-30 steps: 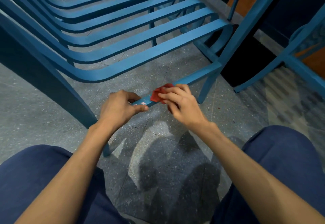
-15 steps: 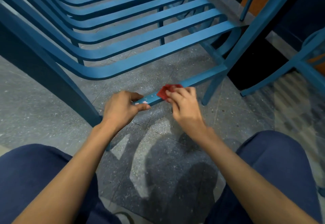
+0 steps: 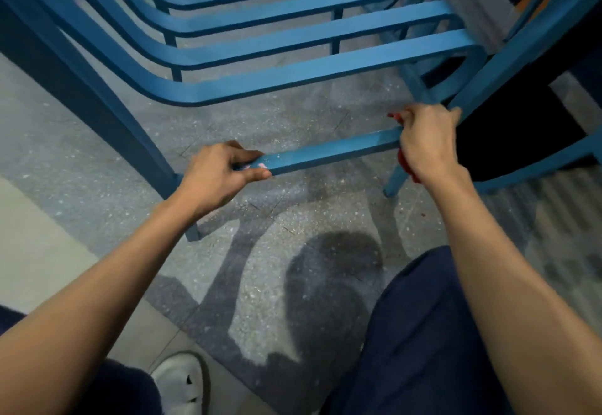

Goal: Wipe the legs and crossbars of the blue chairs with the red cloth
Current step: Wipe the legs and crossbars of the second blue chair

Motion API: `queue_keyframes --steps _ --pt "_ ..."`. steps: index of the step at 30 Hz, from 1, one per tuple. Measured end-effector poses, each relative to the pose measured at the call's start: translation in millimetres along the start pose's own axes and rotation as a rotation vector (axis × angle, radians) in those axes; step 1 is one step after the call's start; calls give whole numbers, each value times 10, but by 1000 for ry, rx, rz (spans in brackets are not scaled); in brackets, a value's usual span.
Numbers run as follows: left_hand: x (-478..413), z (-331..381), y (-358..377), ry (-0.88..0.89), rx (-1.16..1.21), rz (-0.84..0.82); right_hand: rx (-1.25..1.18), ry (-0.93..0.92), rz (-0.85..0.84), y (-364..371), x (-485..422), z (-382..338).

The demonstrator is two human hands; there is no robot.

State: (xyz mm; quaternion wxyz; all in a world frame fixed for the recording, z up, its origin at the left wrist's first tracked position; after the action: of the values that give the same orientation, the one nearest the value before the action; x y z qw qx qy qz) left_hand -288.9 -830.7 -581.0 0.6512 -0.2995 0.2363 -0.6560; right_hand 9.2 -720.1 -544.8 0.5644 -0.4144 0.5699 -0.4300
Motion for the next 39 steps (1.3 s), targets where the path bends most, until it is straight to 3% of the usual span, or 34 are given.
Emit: queue_keyframes --steps 3,6,8,11,16,19,23,26,29,33,39 --pt "-11 -20 -10 -6 6 15 -6 -71 -35 61 129 -311" --pt "-4 -52 15 -10 15 31 -155 -376 -45 -57 455 -851" --pt "12 -62 27 -13 11 40 -307 -474 -46 -208 610 -936" --pt "8 -58 28 -15 -1 48 -380 -323 -38 -279 455 -557" --pt "4 -23 32 12 -19 21 -208 64 -23 -201 191 -29" --pt "1 -27 36 19 -7 13 -257 55 -53 -170 321 -384" --pt "1 -47 52 31 15 11 -405 -208 -38 -253 767 -1182" --pt "15 -38 41 58 2 30 -454 -341 -1 -336 923 -1354" --pt "20 -10 43 82 -4 25 -401 -281 17 -386 717 -1037" --pt "19 -7 30 86 7 27 -278 -40 92 -484 277 -375" --pt "35 14 26 77 14 17 -83 128 -149 -24 108 -134"
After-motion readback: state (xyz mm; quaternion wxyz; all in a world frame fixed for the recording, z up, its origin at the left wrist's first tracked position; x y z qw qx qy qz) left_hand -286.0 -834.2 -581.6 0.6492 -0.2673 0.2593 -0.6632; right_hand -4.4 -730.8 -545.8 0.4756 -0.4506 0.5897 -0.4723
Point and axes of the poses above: each hand's wrist, its own x-axis away from the middle knuckle, its own y-axis out of the palm, z = x × y, the point moved 9 cm from there along -x, towards the middle knuckle, and after that the axes turned 9 degrees about x, right-handed, at the moved point
